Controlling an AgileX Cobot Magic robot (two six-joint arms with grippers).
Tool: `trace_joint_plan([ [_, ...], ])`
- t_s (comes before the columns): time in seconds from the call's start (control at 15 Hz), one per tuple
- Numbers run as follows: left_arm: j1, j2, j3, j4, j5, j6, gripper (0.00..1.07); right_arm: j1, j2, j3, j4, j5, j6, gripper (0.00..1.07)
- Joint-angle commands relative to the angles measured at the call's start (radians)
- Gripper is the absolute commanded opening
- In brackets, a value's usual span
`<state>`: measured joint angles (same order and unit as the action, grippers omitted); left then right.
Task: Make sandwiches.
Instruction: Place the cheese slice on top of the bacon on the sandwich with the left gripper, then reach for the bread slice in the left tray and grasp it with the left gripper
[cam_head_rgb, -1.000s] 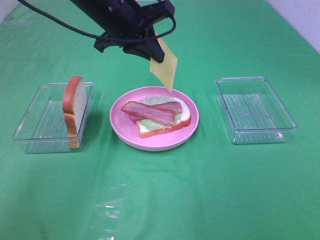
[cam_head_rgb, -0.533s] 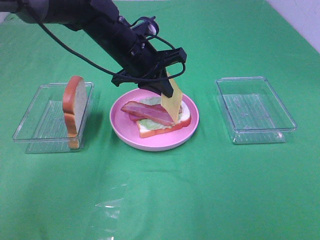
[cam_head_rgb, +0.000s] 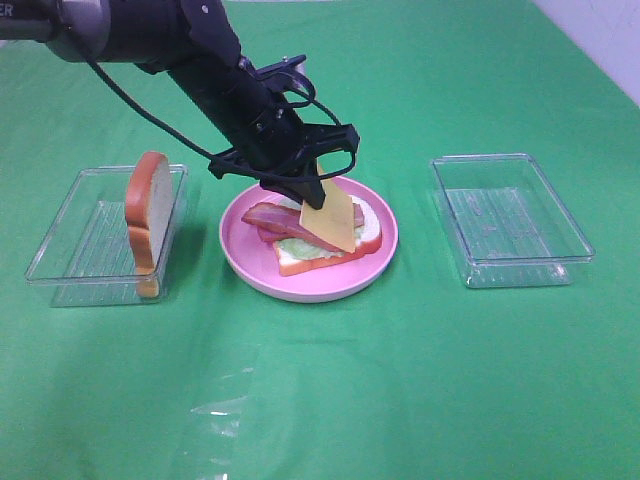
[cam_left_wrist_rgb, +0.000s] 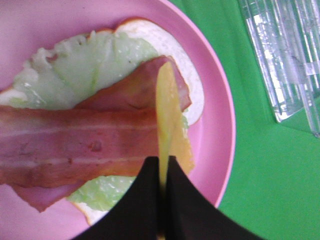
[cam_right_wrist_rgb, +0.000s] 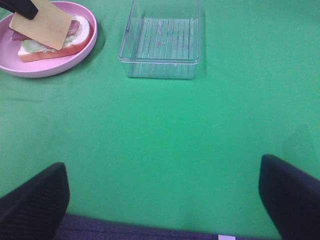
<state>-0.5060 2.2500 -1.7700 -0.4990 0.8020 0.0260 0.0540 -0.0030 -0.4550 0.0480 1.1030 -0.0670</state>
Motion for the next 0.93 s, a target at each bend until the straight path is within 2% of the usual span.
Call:
trace_joint_plan([
  [0.07,0.001,0.001,-0.004,0.046,-0.021,-0.011,0.0,-0.006,-0.033,0.003,0.004,-0.005,-0.007,0.99],
  [0.2,0.001,0.001,-0.004,0.054,-0.023,-0.011,0.08,-0.006,-0.033,0.003,0.004,-0.005,-0.007,0.99],
  [0.4,0.001,0.001,-0.004,0.054,-0.022,-0.011,0.39,-0.006,-0.033,0.003,0.004,-0.005,-0.007,0.99],
  [0.47,0.001,0.001,-0.004,0.054,-0.02,-0.011,0.57,-0.006,-0.033,0.003,0.004,-0.005,-0.007,0.99],
  [0.53,0.001,-0.003,-0.004,0.055,-0.019,-0.006,0.96,-0.006,-0.033,0.003,0.004,-0.005,-0.007,0.99],
  [0.67,0.001,-0.013,-0.004,0.057,-0.015,0.002,1.02,-0.006,-0.033,0.003,0.004,-0.005,-0.007,0.99],
  [0.93,0.001,-0.05,-0.005,0.084,-0.007,-0.008,1.01,-0.006,-0.033,0.003,0.004,-0.005,-0.007,0.99],
])
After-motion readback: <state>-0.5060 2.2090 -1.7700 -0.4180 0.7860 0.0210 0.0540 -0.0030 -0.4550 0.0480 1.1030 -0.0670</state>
